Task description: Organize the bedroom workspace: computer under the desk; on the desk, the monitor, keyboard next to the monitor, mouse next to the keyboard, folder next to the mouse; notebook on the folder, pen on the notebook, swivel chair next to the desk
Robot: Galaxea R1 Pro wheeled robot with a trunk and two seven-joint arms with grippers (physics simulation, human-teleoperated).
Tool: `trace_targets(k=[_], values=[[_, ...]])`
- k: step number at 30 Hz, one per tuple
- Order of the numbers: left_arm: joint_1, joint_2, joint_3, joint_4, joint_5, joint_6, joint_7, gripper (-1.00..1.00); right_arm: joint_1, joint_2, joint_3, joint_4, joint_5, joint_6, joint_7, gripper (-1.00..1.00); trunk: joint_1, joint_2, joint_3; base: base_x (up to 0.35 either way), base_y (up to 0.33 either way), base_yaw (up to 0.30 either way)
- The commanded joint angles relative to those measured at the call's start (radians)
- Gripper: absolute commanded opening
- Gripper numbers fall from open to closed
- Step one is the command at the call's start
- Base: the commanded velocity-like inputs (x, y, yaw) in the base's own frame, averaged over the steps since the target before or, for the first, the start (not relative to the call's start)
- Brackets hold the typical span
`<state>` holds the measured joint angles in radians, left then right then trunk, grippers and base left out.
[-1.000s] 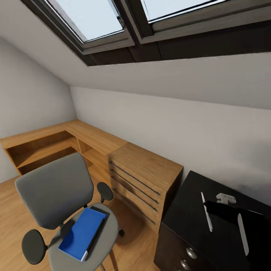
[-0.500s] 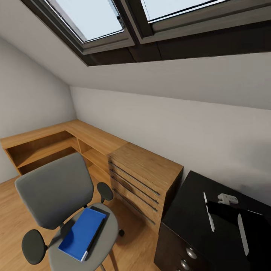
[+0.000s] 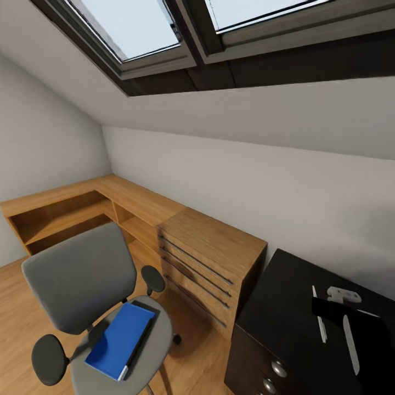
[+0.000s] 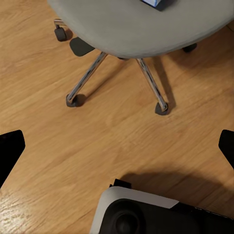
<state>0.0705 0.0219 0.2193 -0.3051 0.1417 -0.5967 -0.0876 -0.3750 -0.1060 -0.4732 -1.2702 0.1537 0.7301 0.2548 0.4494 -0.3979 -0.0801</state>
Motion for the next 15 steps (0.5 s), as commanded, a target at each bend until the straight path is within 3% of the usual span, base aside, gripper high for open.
trace_targets(k=[1, 6, 15], values=[[0.000, 0.000, 0.002, -0.001, 0.010, 0.000, -0.009, 1.00, -0.001, 0.000, -0.001, 0.002, 0.009, 0.003, 0.005, -1.00, 0.001, -0.002, -0.002, 0.000, 0.000, 0.000], [0.000, 0.000, 0.001, -0.001, 0.010, 0.000, -0.009, 1.00, -0.002, 0.000, 0.000, 0.013, 0.010, 0.000, -0.002, -1.00, 0.001, -0.002, -0.002, 0.000, -0.050, 0.000], [0.000, 0.001, 0.001, 0.000, 0.010, 0.000, -0.009, 1.00, -0.002, 0.000, 0.002, 0.071, 0.012, -0.060, -0.005, -1.00, 0.001, -0.002, -0.002, 0.000, -0.173, 0.000]])
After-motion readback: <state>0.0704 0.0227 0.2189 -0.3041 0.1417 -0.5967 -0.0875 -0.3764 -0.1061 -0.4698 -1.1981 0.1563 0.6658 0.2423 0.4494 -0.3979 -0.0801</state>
